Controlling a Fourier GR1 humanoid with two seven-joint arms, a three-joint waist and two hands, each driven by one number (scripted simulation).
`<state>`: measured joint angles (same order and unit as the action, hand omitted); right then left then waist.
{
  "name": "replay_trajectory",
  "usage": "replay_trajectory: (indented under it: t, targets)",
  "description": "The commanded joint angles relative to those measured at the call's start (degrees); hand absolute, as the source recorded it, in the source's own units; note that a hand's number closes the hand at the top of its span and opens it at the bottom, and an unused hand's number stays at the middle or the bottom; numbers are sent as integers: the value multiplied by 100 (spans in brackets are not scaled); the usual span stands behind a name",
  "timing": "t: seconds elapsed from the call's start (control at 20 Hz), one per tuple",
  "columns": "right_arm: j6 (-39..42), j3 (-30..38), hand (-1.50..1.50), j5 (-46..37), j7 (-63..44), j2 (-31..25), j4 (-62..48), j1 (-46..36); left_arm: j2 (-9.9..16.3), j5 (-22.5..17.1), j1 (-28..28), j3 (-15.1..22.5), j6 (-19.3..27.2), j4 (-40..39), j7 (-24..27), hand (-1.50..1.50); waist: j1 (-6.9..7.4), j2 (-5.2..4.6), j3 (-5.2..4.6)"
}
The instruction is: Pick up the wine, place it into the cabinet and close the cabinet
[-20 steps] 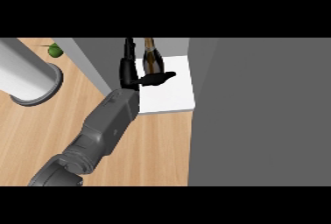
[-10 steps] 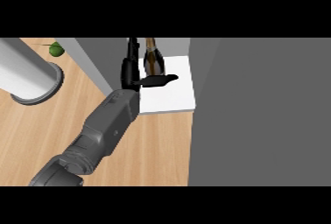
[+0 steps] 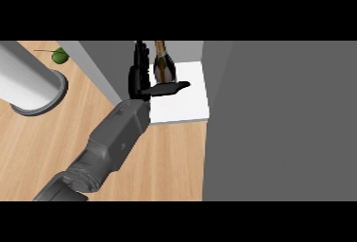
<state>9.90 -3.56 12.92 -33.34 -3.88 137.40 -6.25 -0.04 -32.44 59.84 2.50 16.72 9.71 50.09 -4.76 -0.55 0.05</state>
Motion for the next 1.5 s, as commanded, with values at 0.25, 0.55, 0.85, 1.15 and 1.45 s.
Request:
replay_trajectory:
  t: [0.25, 0.55, 0.85, 1.15, 1.45]
  targets:
    - [-188, 283, -150, 342, -441, -110, 654, 52, 4, -786, -1109, 1066, 3, 987, -72, -150, 210, 80, -6]
    - [-222, -8, -150, -33, -205, 34, 312, 13, 4, -1630, -1861, 2764, 1276, 2680, -296, -150, 271, 59, -7]
    - [-240, -28, -150, -85, -301, -46, 736, 414, 4, -1473, -2749, 3635, 2359, 4338, -582, -150, 427, 86, -4]
    - [-181, 121, -150, -44, -4, -77, 724, 701, 56, -840, -3661, 3981, 2858, 5622, -610, -150, 489, 91, -1]
    - [-554, -36, -150, -122, -703, -170, 1176, 337, 237, -574, -4473, 4461, 3313, 6992, -854, -150, 516, 117, -6]
